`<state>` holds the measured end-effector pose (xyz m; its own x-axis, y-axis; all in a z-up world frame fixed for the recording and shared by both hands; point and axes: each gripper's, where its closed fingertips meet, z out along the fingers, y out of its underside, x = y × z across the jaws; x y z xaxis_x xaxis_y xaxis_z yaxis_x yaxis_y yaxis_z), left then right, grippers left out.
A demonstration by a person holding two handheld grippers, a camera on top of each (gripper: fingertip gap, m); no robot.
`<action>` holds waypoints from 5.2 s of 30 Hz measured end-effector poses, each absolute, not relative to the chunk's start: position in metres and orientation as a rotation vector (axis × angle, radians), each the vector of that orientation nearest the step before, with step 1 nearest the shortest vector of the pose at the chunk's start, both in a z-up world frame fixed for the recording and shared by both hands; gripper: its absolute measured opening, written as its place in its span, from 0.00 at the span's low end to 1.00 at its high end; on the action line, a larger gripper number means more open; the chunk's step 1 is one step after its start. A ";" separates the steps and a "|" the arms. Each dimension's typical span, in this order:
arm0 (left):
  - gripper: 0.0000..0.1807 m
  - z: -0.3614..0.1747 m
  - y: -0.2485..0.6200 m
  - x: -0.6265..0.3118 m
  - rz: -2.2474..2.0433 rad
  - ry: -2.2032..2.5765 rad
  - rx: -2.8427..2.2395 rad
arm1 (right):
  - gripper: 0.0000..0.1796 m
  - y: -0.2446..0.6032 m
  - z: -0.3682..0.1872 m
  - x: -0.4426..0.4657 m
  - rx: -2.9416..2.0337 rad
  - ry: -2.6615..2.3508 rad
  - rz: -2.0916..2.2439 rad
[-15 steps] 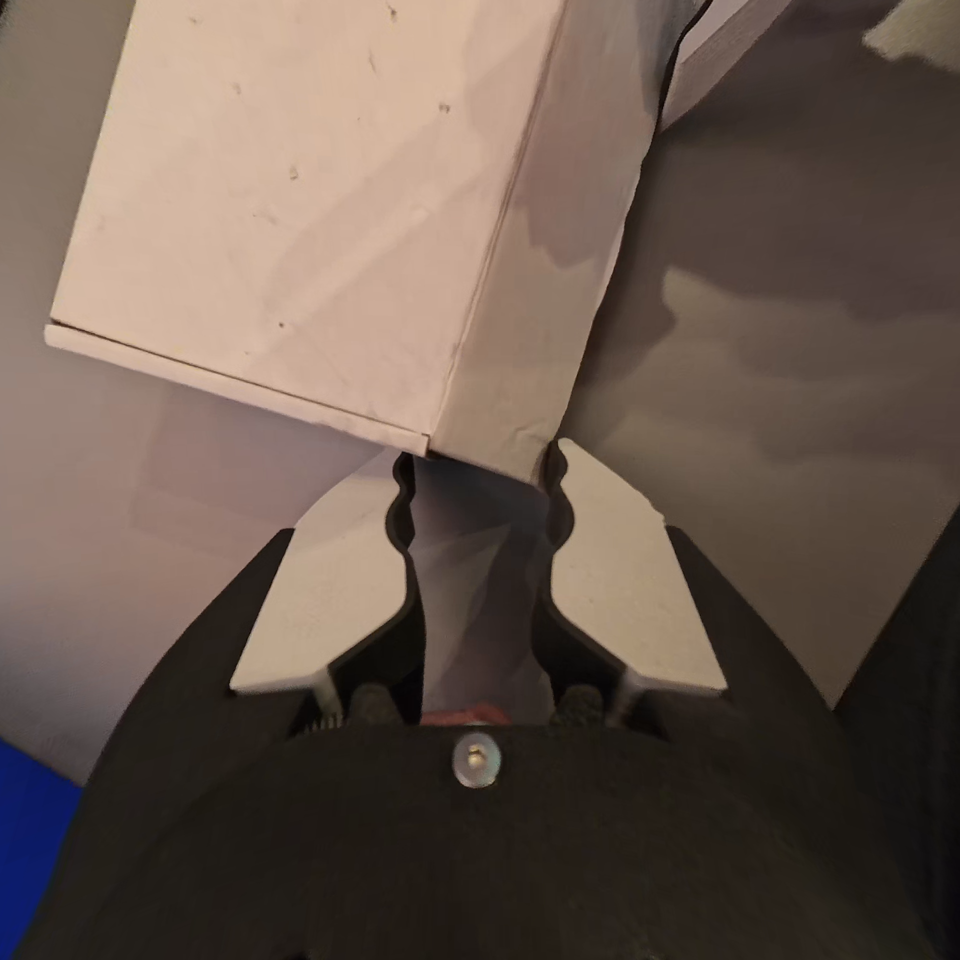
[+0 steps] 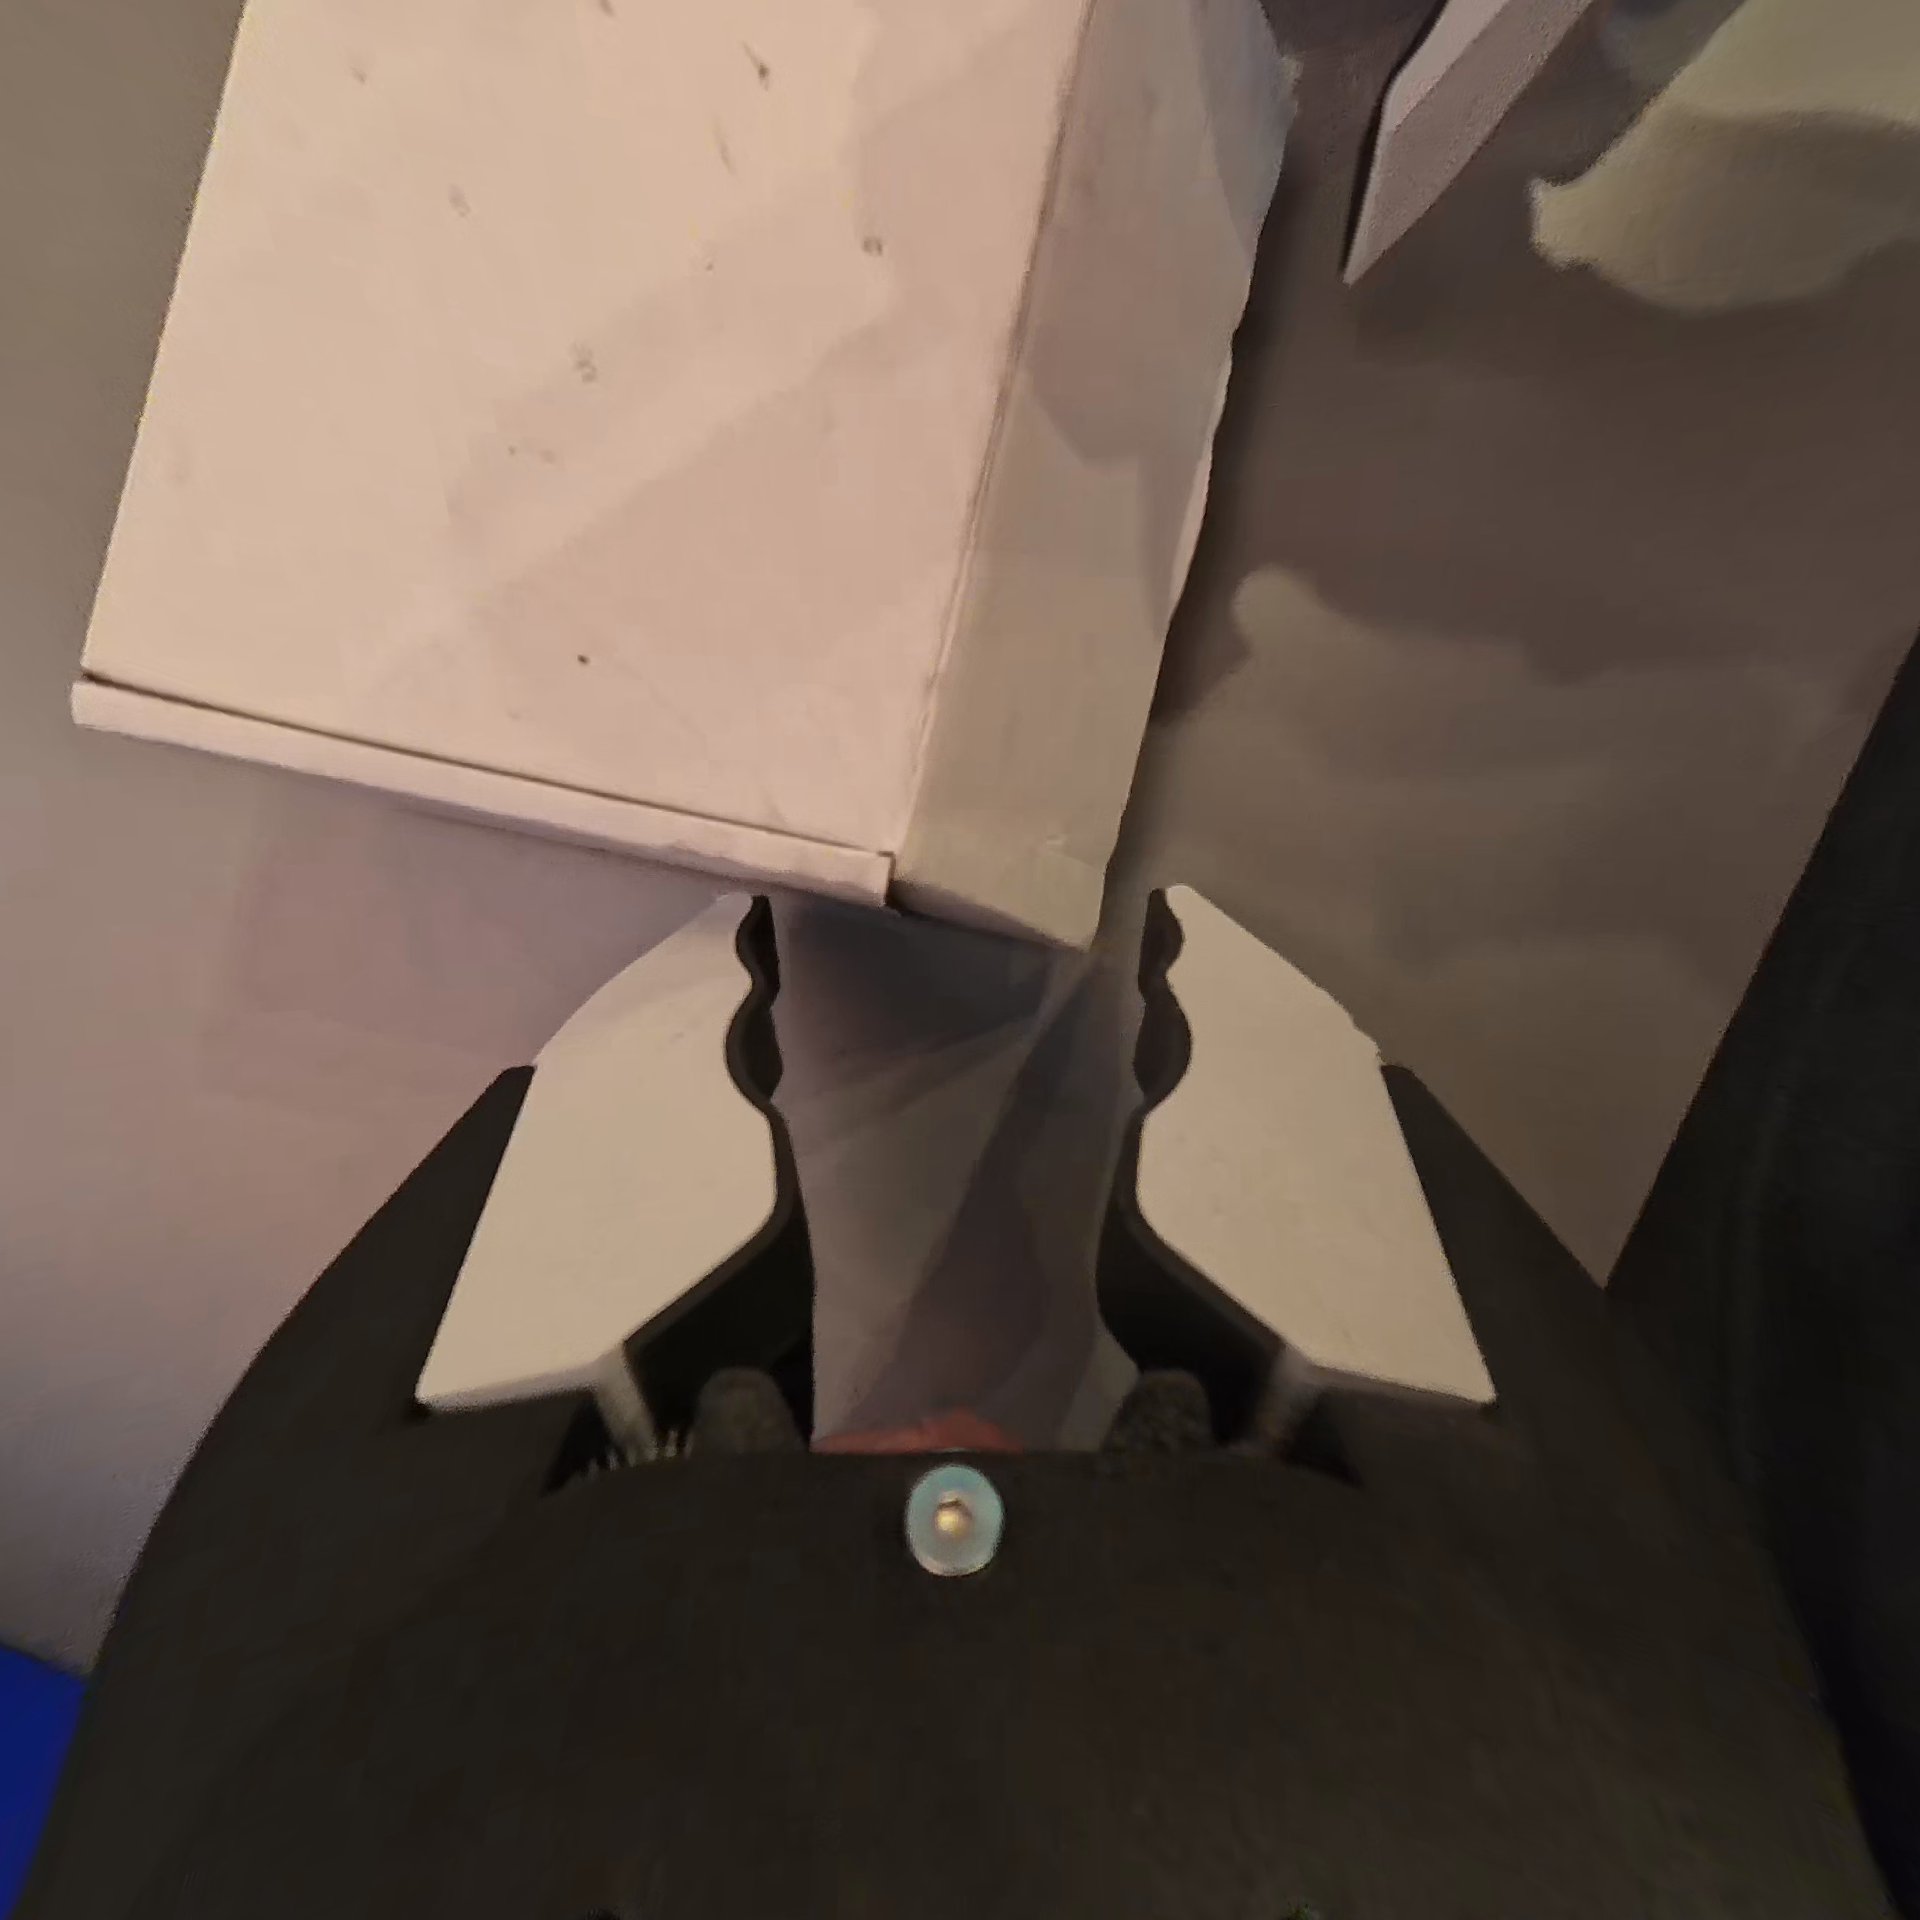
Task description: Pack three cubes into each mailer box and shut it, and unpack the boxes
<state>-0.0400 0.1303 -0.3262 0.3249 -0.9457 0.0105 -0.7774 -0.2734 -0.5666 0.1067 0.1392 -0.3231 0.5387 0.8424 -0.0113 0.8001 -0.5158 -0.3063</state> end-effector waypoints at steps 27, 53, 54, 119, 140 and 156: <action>0.21 -0.332 0.147 -0.036 -0.392 1.615 -2.097 | 0.21 0.164 -0.322 0.108 -2.369 -1.528 0.104; 0.45 -0.312 0.170 -0.042 -0.291 1.561 -2.119 | 0.17 0.179 -0.330 0.110 -2.335 -1.625 0.020; 0.53 -0.303 0.176 -0.043 -0.262 1.528 -2.104 | 0.17 0.179 -0.330 0.110 -2.332 -1.636 0.017; 0.77 -0.334 0.211 -0.056 -0.006 1.742 -2.187 | 0.40 0.203 -0.302 0.056 -1.864 -1.731 -0.256; 0.76 -0.334 0.186 -0.048 0.005 1.978 -2.037 | 0.74 0.183 -0.314 0.047 -2.073 -1.811 0.178; 0.74 -0.318 0.176 -0.060 -0.091 1.950 -2.035 | 0.73 0.180 -0.321 0.040 -2.128 -1.797 0.308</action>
